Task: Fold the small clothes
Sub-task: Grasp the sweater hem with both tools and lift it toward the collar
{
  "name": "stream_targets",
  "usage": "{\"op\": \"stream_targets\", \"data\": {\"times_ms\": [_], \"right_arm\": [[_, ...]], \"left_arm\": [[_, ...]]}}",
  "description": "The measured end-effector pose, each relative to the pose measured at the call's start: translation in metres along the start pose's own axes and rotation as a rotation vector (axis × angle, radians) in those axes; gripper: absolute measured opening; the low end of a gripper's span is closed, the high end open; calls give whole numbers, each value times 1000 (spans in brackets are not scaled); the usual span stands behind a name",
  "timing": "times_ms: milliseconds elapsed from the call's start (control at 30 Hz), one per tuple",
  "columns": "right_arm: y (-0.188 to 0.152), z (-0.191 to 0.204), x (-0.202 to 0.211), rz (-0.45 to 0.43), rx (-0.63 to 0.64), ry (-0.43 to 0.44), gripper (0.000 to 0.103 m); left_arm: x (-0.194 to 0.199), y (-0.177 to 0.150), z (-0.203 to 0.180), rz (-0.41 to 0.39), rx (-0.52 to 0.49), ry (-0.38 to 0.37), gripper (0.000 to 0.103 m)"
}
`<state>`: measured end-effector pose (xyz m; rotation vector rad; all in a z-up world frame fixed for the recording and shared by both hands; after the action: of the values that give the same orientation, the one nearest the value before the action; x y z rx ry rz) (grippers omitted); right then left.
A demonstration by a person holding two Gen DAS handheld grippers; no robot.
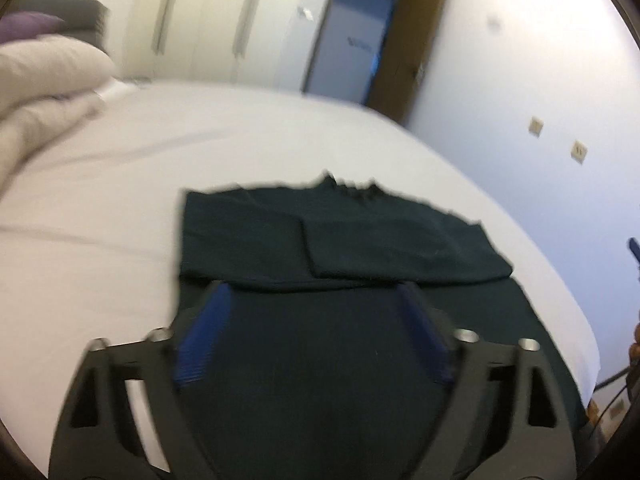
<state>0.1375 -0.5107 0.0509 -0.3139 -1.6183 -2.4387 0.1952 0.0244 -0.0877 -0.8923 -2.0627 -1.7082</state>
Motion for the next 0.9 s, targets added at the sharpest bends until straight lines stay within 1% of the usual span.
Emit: {"op": "stream_targets", "data": {"times_ms": [67,133,233,267,333,367,400,433,500,633,700,800,900], "right_arm": [[4,10,38,-60,61,-20,103],[4,25,60,-59,108,-43,103],[-7,38,80,-5,175,-49,103],[-14,39,86,8,208,-68,103],[-34,42,95,64,267,-91,103],[-46,43,97,108,296,-96,103],[-57,43,102,150,333,-108,103],[-69,42,105,174,364,-125,103],[-94,38,112,228,408,-151,103],[-127,33,118,293,442,-166,103],[-142,34,118,319,455,-163,103],[-157,39,111,339,468,-147,102],[-166,48,107,352,477,-127,102]], "left_arm": [[35,-8,0,-40,-19,6,92],[68,-16,-4,-63,-79,24,92],[107,-40,-15,-64,-226,57,93],[119,-55,-22,-56,-317,72,93],[133,-82,-31,-40,-443,114,93],[136,-100,-35,-15,-513,129,93],[138,-117,-38,17,-571,128,93],[140,-130,-38,37,-608,128,93],[144,-159,-36,74,-691,155,93],[141,-203,-33,126,-839,212,93],[137,-224,-31,148,-916,256,93],[123,-241,-34,146,-997,305,93],[116,-248,-35,145,-1037,344,93]]}}
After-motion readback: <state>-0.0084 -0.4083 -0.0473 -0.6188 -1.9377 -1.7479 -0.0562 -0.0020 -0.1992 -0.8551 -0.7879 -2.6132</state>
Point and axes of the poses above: each gripper's, at about its wrist camera, not at the fingertips, and x roughly against the way its jaws point, z to its left, y to its top, the point moved 5 cm from there along -x, roughly the way its jaws point, and after that the axes turned 6 degrees about z, right-handed, at the moved point
